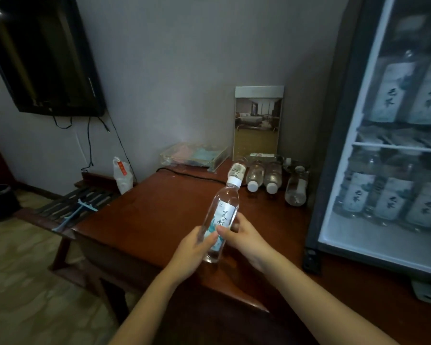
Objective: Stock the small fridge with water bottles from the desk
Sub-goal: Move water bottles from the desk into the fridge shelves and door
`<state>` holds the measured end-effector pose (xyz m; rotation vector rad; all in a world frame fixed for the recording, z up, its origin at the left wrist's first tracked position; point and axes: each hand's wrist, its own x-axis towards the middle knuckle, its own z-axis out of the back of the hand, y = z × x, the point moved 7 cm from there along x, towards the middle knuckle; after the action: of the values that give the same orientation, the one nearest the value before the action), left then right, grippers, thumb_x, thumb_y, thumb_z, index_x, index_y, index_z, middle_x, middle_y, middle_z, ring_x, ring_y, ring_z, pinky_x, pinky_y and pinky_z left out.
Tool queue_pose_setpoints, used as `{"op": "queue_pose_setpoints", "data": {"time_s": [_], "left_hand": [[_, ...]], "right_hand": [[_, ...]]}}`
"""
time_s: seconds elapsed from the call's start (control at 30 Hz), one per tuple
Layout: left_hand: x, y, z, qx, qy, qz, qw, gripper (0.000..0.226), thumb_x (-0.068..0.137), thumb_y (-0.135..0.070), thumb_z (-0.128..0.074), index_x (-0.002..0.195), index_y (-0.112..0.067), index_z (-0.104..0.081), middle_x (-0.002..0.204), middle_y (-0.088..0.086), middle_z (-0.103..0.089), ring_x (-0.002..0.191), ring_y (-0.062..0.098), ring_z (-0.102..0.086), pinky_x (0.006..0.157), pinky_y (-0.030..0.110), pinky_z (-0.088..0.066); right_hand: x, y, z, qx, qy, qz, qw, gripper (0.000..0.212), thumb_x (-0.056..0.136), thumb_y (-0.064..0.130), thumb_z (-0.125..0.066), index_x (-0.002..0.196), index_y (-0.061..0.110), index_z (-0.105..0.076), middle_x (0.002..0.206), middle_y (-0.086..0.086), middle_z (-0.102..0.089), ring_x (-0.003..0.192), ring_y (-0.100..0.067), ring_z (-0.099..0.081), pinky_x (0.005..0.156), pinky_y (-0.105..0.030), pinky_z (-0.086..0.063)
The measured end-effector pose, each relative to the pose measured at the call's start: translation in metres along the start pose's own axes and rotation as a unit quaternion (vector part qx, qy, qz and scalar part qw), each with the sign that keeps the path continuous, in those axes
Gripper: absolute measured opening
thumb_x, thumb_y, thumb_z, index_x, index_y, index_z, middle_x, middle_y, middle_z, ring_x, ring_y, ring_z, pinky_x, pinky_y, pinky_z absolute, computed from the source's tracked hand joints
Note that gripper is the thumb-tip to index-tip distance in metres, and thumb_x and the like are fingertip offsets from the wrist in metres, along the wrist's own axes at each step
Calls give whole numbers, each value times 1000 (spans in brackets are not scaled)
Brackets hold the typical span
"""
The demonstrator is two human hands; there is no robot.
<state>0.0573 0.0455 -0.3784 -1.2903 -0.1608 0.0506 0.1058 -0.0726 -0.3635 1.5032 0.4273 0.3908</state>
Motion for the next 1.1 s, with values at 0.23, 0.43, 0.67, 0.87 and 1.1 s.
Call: {"op": "queue_pose_setpoints", "data": {"time_s": [0.23,0.43,0.67,0.87,1.1], "left_hand": [[-78,-45,-76,-75,100,-39,991,40,87,-40,-49,127,-33,-46,120,-11,-63,110,2,-59,90,24,-50],[-132,-108,-143,-140,162,-91,973,35,86,-40,-47,121,-38,-46,113,-24,-64,106,-5,-60,80,12,-48],[-181,-179,-245,-206,290,-142,924,37,87,-45,-53,122,-40,-44,116,-28,-62,111,-1,-58,84,15,-49],[-230,-231,-345,-200,402,-196,872,35,83,-39,-43,118,-42,-42,110,-38,-58,107,-12,-55,79,7,-46],[-284,-263,-423,-165,470,-272,823,40,86,-42,-42,124,-49,-35,119,-43,-50,116,-16,-46,94,6,-39]], "right_hand": [[-115,19,39,-24,-48,70,996,51,82,14,-69,127,24,-48,116,0,-66,105,-14,-65,91,-33,-53],[-210,51,89,-66,-122,153,978,57,82,12,-69,132,30,-48,111,7,-68,104,-9,-63,83,-22,-52],[-338,88,158,-90,-197,201,955,69,84,10,-64,140,34,-32,117,2,-67,107,-12,-64,83,-21,-51],[-445,98,222,-126,-335,205,911,65,88,3,-59,139,33,-33,117,2,-68,106,-12,-65,85,-22,-52],[-544,93,264,-204,-456,194,845,81,81,12,-67,144,37,-23,107,7,-70,97,-10,-67,80,-20,-51]]}}
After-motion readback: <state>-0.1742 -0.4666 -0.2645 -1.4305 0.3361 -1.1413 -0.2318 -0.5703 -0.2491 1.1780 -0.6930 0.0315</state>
